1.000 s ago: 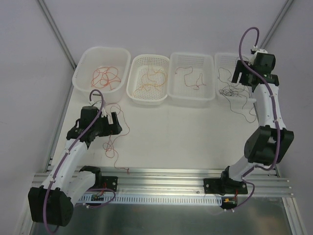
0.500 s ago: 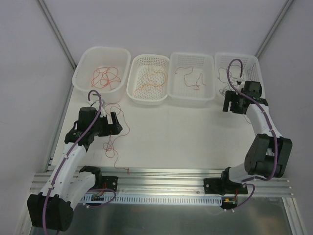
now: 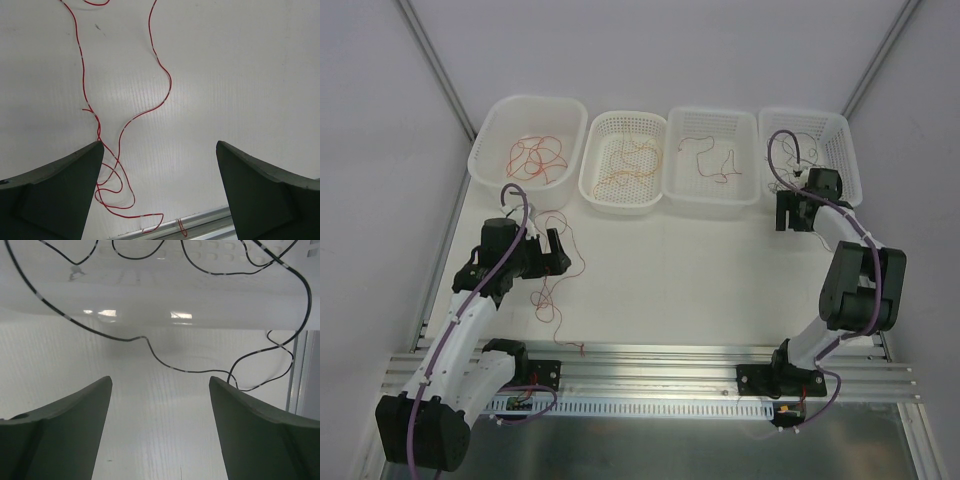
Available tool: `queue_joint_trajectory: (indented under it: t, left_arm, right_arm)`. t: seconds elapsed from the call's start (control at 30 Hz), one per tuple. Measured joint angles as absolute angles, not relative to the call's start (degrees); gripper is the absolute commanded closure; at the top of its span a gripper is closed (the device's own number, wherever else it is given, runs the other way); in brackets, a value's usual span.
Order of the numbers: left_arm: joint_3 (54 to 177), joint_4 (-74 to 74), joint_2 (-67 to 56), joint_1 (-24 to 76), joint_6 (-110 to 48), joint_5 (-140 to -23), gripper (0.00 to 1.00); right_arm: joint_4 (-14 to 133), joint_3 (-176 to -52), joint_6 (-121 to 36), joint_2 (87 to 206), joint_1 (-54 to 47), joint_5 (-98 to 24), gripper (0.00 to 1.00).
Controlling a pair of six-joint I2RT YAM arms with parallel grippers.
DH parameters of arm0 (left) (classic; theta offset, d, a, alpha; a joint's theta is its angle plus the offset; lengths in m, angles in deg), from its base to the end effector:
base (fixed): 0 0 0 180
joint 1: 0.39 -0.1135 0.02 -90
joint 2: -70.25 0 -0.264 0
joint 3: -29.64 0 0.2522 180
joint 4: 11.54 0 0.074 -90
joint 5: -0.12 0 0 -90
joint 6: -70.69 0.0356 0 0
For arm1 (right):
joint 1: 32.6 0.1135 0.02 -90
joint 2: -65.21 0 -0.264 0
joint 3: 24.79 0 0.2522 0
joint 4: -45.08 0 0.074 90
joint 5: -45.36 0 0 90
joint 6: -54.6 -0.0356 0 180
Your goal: Untangle the cables
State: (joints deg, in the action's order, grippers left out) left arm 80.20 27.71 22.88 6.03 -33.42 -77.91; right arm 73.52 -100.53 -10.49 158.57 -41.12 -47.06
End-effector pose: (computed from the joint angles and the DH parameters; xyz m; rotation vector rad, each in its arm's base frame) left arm 0.1790 -0.0276 0.2577 -0.0306 2.2173 -0.4292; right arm 0.3478 -0.0536 0.2218 -0.3217 2.3771 -0.3268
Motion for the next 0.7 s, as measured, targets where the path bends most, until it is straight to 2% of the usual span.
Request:
queue_joint_trajectory:
  t: [0.3,0.5,0.6,0.63,0.7]
  left_arm:
    - [80.2,27.71,21.06,6.03,-33.4,-77.91,0.03]
    - [80.2,27.71,20.76,6.03,-33.4,-77.91,0.03]
    - [80.2,27.71,20.76,6.03,-33.4,-77.91,0.04]
    - [80.2,27.71,20.76,6.03,-33.4,-77.91,0.03]
    - [80.2,27.71,20.76,6.03,-33.4,-77.91,0.03]
  right_arm:
    - [71.0,-99.98,-6.8,161.81,-40.61,-50.34,0.18]
    - [71.77,-102.91,-2.86,165.79,-40.35,-50.27,0.26]
    - [72.34,-103.26,-1.44,166.42,-40.33,-50.25,0.34]
    - [72.6,-103.26,-1.0,166.44,-40.33,-50.25,0.44]
    - [72.93,-103.26,-0.02,166.59,-40.31,-50.25,0.57]
